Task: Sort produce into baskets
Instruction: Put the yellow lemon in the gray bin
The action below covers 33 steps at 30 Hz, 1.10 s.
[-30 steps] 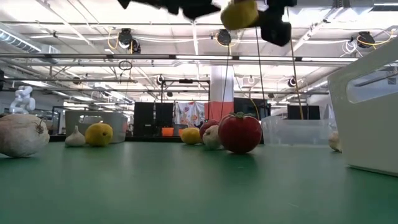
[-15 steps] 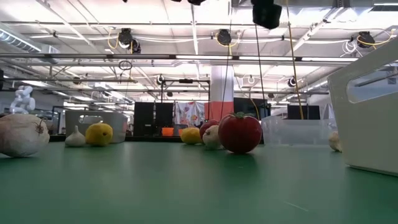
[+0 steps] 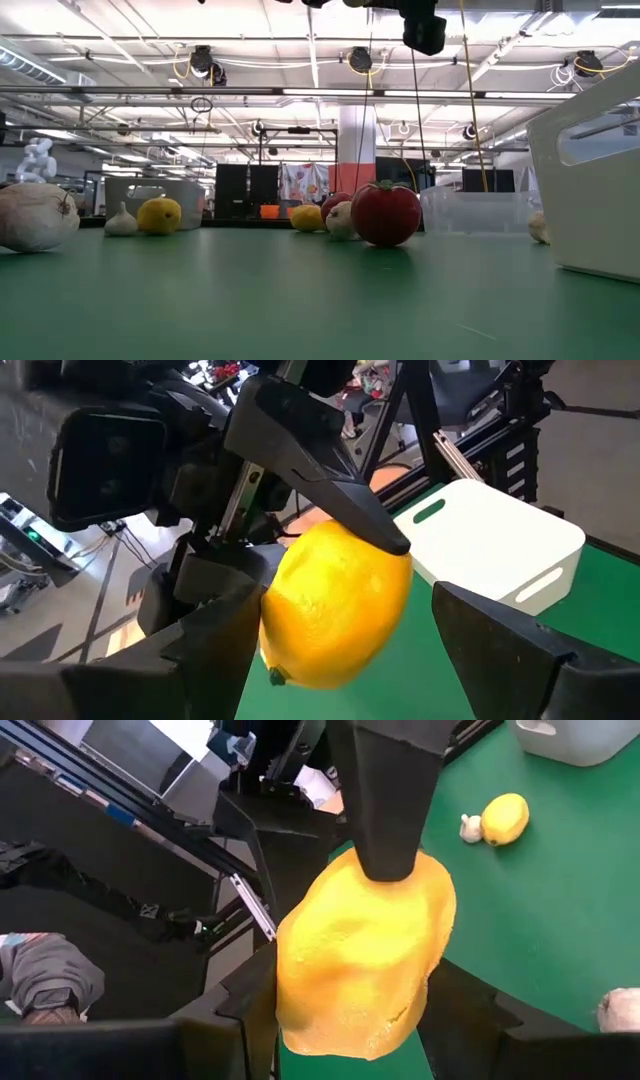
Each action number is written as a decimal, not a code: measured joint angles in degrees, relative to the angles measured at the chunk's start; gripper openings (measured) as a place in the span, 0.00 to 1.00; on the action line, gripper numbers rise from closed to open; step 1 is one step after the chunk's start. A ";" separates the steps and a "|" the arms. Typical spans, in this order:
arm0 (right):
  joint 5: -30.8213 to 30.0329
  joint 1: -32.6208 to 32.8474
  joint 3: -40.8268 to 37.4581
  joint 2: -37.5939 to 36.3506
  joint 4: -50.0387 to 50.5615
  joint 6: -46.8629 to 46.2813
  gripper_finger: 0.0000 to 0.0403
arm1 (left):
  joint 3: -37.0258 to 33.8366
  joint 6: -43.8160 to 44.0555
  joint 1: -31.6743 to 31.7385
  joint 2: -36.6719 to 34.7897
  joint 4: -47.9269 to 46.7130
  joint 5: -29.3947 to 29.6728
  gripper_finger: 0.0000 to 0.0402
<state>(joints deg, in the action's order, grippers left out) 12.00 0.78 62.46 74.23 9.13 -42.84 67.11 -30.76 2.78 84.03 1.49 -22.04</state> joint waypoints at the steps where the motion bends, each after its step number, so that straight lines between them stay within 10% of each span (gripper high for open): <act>1: 0.83 -0.06 0.00 0.50 -1.48 -0.01 0.45 | 0.05 -0.01 -0.01 0.17 0.31 -0.03 0.74; 23: 1.82 -0.84 0.02 4.25 -4.41 0.01 0.45 | 0.07 1.75 0.13 2.49 0.62 -3.48 0.74; 33: 2.09 -0.81 0.02 4.23 -4.33 -0.04 0.45 | 0.07 1.70 0.14 2.47 -0.27 -3.20 0.57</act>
<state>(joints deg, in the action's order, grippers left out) 14.09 -0.03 62.48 78.46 4.80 -42.87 67.18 -29.07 2.92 86.50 1.21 -25.23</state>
